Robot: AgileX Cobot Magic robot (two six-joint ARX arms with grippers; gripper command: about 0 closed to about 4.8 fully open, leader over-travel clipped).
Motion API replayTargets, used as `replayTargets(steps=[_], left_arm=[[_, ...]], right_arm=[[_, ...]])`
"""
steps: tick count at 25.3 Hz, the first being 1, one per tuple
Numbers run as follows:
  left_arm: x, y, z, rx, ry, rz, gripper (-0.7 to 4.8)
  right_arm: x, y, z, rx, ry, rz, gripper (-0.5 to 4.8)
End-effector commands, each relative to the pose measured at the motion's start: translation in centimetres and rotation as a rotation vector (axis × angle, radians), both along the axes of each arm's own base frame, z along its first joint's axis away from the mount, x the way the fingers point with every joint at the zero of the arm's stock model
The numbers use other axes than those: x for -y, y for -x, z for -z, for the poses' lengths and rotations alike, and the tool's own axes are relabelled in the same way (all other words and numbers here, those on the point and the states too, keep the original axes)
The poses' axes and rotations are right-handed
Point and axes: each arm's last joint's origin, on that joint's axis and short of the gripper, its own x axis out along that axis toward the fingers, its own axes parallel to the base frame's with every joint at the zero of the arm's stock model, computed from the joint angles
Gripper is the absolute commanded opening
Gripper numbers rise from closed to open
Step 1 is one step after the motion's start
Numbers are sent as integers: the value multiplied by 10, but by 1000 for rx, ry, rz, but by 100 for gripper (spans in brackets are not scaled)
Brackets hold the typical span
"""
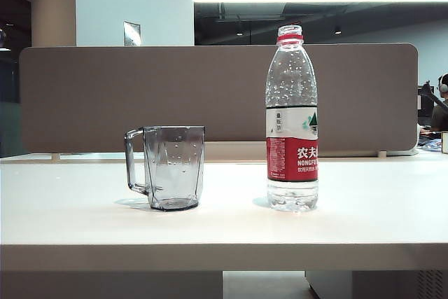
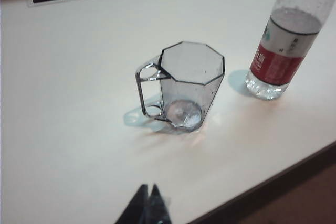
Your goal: Pick up the mineral water bottle on the table and pour a little water into the mug.
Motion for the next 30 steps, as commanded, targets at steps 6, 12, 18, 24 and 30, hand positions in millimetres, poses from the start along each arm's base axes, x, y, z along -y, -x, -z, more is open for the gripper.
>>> replayTargets(steps=[6,12,18,24,30], left_arm=[[1,-2,0,-4,-6,1,-5],[1,-2,0,-4,-6,1,-5],[1,-2,0,-4,-6,1,-5],[1,-2,0,-4,-6,1,-5],[1,-2,0,-4,-6,1,-5]], right_arm=[[3,7,-26,68,-26,76,264],[6,7,-36,-12,113,192,264],[7,6,-80,4,214,227,264],[5,-17,-111,-137,320,212,265],[3,-58,-123,-218,404,263,265]])
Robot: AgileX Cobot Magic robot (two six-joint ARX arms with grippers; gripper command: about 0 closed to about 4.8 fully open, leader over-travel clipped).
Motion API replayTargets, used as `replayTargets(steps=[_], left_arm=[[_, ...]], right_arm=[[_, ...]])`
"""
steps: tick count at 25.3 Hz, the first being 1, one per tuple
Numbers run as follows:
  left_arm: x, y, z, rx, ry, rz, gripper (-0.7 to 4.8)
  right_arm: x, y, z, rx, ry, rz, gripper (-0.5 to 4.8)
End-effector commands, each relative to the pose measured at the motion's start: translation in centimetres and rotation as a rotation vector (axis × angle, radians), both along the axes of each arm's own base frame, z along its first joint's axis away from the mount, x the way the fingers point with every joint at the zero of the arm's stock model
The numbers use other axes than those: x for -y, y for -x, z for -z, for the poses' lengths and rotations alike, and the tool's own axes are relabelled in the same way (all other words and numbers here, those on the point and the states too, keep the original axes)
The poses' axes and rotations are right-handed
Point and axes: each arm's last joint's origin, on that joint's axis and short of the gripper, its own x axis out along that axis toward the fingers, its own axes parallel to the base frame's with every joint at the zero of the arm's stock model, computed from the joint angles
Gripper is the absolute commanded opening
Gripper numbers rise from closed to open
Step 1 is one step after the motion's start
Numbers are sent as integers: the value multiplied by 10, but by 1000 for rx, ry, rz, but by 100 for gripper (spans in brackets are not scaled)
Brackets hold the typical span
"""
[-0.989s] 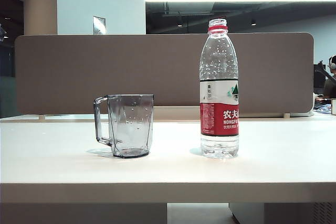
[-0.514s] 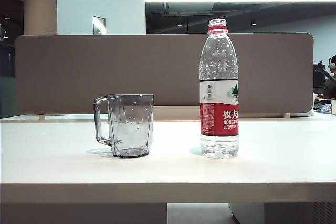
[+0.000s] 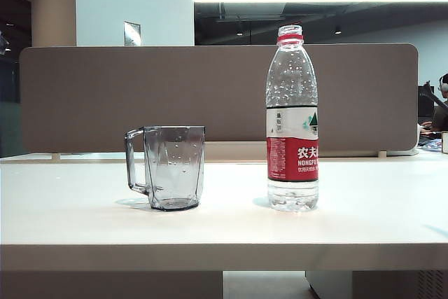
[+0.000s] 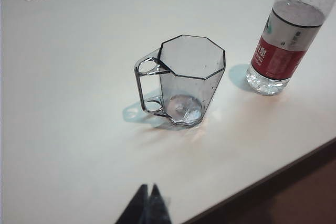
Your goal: Pick up the mineral water bottle on the table and pour a little water into the mug.
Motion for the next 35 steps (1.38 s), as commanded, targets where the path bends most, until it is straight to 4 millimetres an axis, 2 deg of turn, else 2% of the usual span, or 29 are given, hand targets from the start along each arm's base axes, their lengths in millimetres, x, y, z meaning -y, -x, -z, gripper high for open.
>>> replayTargets(steps=[1,3,6,8,10,18,21,26,29,31,33,35], left_arm=[[0,0,-2,12,2,1,-5],[0,0,-2,12,2,1,-5],[0,0,-2,12,2,1,-5],[0,0,-2,13,2,1,-5],[0,0,-2,13,2,1,-5],[0,0,-2,13,2,1,-5],[0,0,-2,13,2,1,-5],[0,0,-2,13,2,0,-5],[0,0,-2,12,2,0,-5],[0,0,-2,13,3,0,-5],[0,0,-2,13,3,1,-5],[0,0,-2,13,2,0,-5]], right_arm=[[-1,-22,4,2,66,14,265],[-4,-47,15,-57,78,-1,265],[-10,-73,34,-128,77,-42,265],[-21,-91,59,-158,84,-77,264],[-30,-96,76,-115,82,-98,253],[-51,-78,117,111,-28,-52,241],[-55,-59,149,57,-120,-48,241],[-66,-40,167,41,-124,-132,244],[-74,-32,170,73,-107,-142,320],[-77,-31,171,90,-55,-132,392],[-80,-31,173,87,-31,-138,433],[-81,-33,177,81,-27,-137,433]])
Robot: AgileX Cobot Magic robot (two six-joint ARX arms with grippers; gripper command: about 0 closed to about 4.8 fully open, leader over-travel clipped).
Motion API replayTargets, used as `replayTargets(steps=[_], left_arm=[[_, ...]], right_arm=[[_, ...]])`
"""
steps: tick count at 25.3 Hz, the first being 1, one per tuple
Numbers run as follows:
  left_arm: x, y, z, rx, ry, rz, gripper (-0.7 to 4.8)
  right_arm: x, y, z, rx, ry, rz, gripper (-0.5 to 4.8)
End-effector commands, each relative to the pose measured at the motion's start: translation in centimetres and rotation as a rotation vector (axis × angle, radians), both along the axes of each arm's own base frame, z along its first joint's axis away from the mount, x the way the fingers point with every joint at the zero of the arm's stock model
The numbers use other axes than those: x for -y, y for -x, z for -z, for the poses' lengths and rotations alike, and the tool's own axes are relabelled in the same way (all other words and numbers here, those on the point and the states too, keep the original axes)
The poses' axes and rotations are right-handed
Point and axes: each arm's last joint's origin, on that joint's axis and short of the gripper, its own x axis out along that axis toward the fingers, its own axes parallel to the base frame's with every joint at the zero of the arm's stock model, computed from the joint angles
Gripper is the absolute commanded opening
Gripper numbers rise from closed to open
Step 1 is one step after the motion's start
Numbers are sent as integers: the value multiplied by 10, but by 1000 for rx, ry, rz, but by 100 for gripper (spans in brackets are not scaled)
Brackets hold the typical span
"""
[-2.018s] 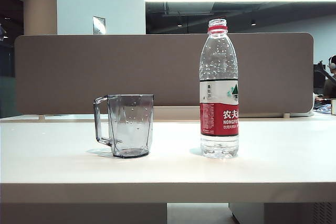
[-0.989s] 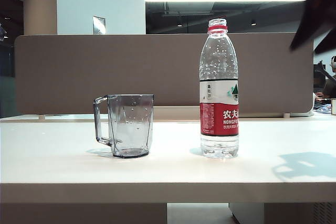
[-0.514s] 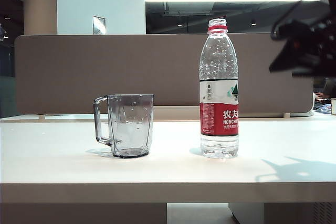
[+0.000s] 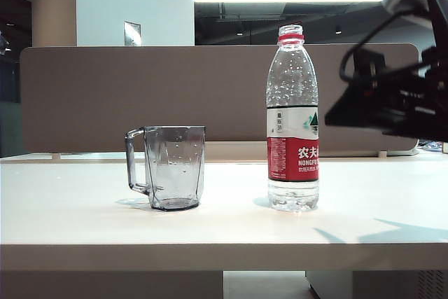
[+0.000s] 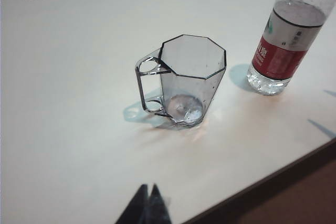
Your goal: Pick up the mineral water bottle on the table and pour a little water into the mug.
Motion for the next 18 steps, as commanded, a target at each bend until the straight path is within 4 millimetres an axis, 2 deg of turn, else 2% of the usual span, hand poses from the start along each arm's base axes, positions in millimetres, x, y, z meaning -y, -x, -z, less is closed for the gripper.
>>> replayTargets(steps=[1,8,10,14,18], left_arm=[[0,0,-2,13,3,0,-5],[0,0,-2,14,3,0,-5],[0,0,-2,14,3,0,-5],[0,0,-2,14,3,0,-5],[0,0,-2,14,3,0,-5]], right_arm=[[-3,-4,1,23,-4,6,433],[-10,-16,14,67,-28,6,439],[-15,-23,23,93,-23,-2,479],[-21,-32,29,118,-42,-14,479],[-33,-50,29,143,-60,-32,479]])
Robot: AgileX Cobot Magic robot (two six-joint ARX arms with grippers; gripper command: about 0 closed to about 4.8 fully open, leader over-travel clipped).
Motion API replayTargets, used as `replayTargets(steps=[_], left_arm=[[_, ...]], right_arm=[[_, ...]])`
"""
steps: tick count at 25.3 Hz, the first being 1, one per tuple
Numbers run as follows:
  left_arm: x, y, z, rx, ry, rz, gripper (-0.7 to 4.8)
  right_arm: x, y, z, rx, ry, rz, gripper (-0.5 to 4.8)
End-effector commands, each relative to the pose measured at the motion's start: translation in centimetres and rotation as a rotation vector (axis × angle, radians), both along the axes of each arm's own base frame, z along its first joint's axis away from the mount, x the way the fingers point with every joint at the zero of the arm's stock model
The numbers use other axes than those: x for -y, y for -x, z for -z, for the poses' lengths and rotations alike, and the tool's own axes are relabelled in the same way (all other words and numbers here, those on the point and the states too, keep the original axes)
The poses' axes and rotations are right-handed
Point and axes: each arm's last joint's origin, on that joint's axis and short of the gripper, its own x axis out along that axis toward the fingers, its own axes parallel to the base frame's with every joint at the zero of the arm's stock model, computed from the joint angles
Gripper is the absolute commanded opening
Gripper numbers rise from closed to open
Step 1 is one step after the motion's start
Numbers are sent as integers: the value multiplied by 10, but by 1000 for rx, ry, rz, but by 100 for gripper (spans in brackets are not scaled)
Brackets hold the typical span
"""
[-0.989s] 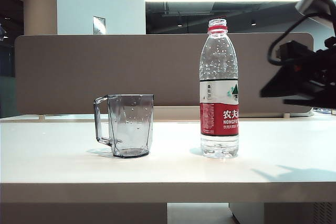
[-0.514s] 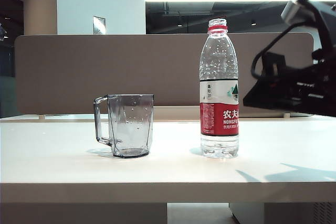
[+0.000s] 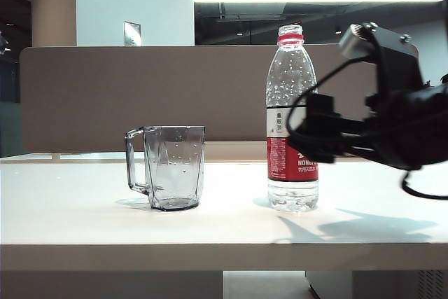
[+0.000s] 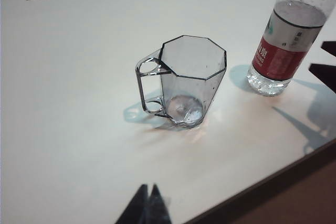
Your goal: Pick up the mineral water bottle on the table and pour a little water into the mug.
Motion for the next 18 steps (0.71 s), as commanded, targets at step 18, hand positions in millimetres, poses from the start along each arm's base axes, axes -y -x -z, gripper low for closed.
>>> replayTargets(steps=[18], left_arm=[[0,0,-2,12,2,0,-5]], right_arm=[[-38,-57,0,27,-11,-28,479]])
